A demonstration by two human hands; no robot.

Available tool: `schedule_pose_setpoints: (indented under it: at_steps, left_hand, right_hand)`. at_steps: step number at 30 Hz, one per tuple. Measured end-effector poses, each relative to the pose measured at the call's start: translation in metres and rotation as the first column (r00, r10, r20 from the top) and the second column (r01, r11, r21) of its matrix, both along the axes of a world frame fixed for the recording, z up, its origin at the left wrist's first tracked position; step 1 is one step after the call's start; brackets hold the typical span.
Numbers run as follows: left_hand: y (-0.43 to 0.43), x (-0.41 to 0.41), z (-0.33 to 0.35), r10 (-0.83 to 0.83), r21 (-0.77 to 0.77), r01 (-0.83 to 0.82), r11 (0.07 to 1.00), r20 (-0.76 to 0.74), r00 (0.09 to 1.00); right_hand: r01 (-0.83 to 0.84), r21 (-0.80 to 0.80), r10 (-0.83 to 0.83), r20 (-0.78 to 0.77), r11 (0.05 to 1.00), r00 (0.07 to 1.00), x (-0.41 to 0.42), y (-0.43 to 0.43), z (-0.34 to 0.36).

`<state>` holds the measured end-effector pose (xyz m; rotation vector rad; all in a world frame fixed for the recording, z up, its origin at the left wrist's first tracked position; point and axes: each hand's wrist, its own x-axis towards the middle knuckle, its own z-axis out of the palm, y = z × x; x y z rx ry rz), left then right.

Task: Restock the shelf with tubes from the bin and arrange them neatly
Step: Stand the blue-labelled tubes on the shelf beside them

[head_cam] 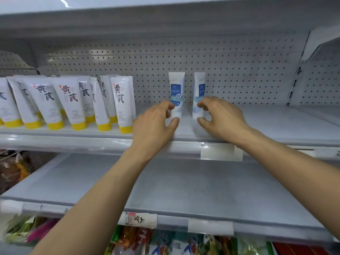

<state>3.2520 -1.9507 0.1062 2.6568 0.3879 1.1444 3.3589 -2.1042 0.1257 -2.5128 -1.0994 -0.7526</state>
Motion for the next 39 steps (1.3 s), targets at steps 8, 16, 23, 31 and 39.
schedule_pose_setpoints:
  at_steps: [8,16,23,31,39]
  left_hand:
    - [0.018,-0.092,-0.044,0.14,-0.021,-0.14,0.99,-0.015,0.99]
    - [0.119,-0.205,-0.104,0.321,-0.074,-0.348,0.935,-0.246,0.915]
    - [0.256,-0.329,-0.188,0.374,-0.268,-0.59,0.761,-0.562,0.737]
    - [0.396,-0.41,-0.352,0.165,-0.592,-0.731,0.339,-0.728,0.666]
    - [0.433,-0.393,-0.533,0.076,-0.642,-0.728,-0.242,-0.76,0.645]
  right_hand:
    - [-0.299,-0.005,0.299,0.071,0.954,0.952,-0.073,0.032,-0.03]
    - [-0.588,-0.132,0.578,-0.108,0.798,0.809,-0.162,0.148,-0.077]
    - [-0.718,-0.245,0.596,-0.421,0.651,0.684,-0.249,0.303,-0.169]
    - [-0.754,-0.283,0.237,-0.834,0.593,0.499,-0.332,0.461,-0.354]
    - [-0.606,-0.412,-0.23,-0.905,0.68,0.357,-0.348,0.534,-0.54]
